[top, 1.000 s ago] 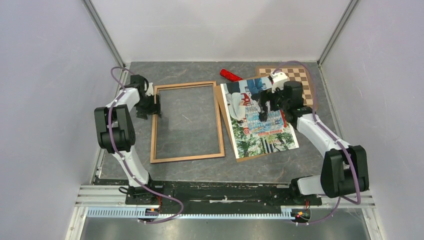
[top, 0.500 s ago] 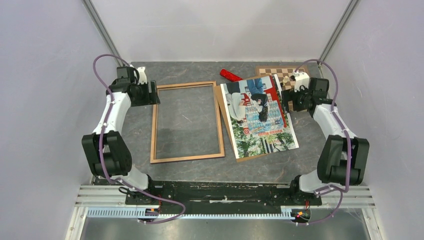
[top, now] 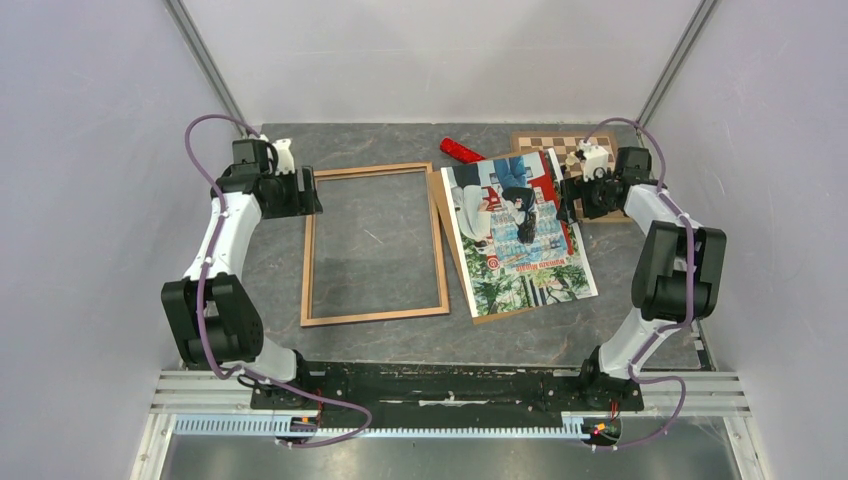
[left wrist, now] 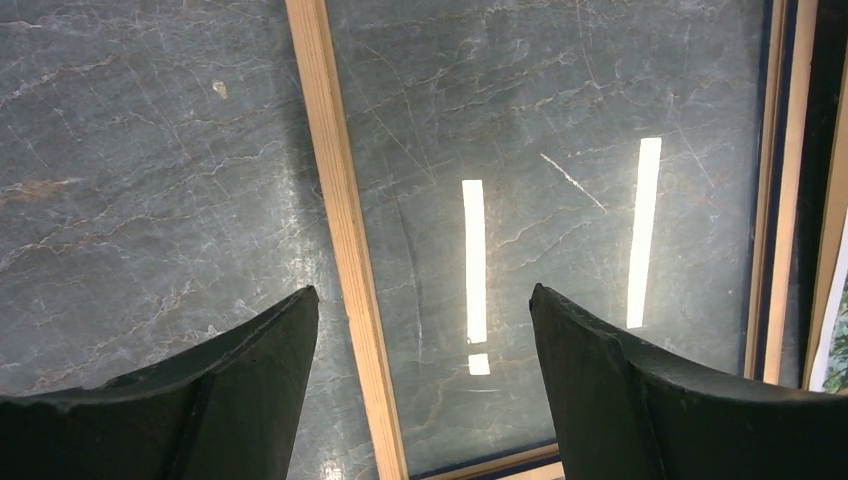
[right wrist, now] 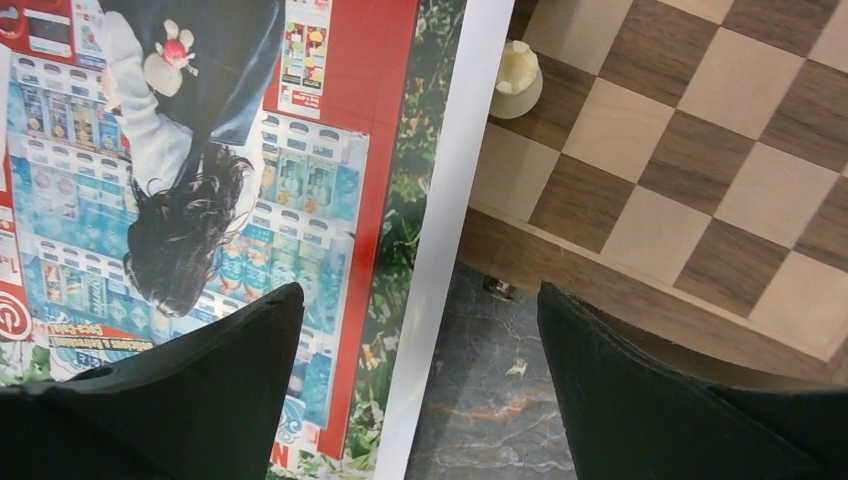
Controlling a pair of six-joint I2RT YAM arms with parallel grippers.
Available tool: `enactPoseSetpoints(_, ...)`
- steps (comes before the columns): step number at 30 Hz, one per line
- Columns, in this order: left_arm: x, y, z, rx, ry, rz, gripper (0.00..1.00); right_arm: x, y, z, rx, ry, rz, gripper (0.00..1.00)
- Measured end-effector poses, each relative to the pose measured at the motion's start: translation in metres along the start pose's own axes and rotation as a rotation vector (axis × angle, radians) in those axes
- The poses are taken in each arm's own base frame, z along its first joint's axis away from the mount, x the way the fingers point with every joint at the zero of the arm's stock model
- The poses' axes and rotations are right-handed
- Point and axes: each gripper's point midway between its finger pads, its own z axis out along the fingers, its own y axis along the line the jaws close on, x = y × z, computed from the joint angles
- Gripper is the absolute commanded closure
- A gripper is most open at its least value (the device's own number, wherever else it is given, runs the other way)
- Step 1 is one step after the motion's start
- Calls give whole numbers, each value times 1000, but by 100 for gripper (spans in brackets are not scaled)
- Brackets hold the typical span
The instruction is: Put the photo into the frame
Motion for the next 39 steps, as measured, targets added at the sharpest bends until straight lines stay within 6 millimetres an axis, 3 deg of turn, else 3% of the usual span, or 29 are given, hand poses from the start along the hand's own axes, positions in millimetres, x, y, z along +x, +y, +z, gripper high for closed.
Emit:
enactPoseSetpoints(10,4,-6,1,38,8,-1,16,16,0,18,-91,34,-7,23)
enactPoseSetpoints(16,4,-8,1,48,8,-1,16,16,1,18,-127,18,-7,43)
enactPoseSetpoints(25,3,-9,0,49,2,0,16,16,3,20,-167,4,-1,62)
enactPoseSetpoints(35,2,-9,-2,48,-3,3,16,-4,-8,8,-169,-44,6,81)
enactPoseSetpoints(37,2,-9,-2,48,-3,8,16,-7,-8,6,-180,-55,8,80)
enactPoseSetpoints(39,2,-9,-2,48,-3,8,16,-7,-5,5,-191,-54,12,66)
